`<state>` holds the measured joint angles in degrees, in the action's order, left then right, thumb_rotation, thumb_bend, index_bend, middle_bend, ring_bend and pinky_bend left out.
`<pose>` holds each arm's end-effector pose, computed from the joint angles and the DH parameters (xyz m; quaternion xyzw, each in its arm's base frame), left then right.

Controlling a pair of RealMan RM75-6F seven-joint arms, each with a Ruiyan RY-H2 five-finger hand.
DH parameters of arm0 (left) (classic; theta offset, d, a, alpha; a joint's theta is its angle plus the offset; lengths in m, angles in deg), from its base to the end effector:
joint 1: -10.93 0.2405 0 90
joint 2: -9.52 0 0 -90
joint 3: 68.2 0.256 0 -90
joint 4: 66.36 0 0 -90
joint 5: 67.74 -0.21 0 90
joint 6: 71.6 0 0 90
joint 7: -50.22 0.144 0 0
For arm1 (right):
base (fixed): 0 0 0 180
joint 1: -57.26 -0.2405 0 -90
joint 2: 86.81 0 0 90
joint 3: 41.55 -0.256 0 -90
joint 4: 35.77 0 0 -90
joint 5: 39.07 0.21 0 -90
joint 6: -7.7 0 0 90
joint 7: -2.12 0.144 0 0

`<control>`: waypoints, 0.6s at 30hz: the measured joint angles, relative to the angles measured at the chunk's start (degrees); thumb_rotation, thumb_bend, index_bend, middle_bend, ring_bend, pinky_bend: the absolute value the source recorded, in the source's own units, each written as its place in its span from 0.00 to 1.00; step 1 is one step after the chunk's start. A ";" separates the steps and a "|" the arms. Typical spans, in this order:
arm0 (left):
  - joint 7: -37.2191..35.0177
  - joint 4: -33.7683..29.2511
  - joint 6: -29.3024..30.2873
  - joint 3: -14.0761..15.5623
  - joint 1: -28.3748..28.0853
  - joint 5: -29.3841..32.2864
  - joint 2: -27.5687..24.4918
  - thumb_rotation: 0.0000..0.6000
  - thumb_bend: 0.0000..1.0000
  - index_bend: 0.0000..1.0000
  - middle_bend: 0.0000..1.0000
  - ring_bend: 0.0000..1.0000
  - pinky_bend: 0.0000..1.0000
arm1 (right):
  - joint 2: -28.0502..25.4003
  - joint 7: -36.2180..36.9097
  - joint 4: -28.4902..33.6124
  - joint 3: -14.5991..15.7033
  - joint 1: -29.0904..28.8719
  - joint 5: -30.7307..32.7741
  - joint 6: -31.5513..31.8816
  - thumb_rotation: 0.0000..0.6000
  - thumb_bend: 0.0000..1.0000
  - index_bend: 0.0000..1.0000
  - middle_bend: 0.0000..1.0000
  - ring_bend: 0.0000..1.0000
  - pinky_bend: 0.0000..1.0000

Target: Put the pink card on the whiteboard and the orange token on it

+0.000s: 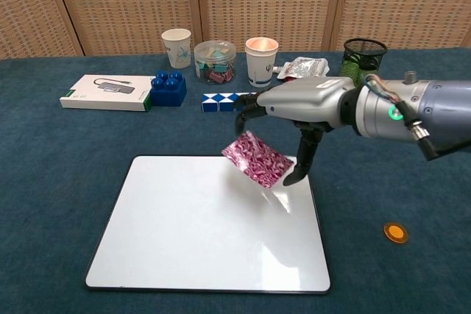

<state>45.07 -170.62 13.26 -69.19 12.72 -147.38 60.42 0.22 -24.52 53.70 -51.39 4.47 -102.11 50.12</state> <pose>-0.3185 0.1350 0.2124 -0.5252 -0.4697 -0.3450 0.6201 -0.0813 -0.3374 -0.0398 0.8473 -0.2906 0.3203 0.3083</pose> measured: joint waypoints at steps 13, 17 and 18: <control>0.21 -0.13 0.08 0.17 0.08 -0.34 0.07 1.00 0.00 0.00 0.00 0.00 0.00 | -0.58 -13.34 9.50 -0.39 -2.64 19.68 9.87 1.00 0.00 0.00 0.00 0.00 0.00; 0.61 -0.23 -0.01 0.28 0.03 -0.53 0.19 1.00 0.00 0.00 0.00 0.00 0.00 | -3.41 -13.71 11.44 2.07 -1.65 17.62 11.02 1.00 0.00 0.16 0.00 0.00 0.00; 0.72 -0.26 -0.03 0.31 0.01 -0.59 0.22 1.00 0.00 0.00 0.00 0.00 0.00 | -3.88 -13.60 11.68 2.76 -1.31 16.75 11.10 1.00 0.02 0.23 0.00 0.00 0.00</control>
<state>45.79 -170.88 13.22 -68.87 12.73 -147.96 60.64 -3.65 -38.12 65.38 -48.64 3.16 -85.35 61.22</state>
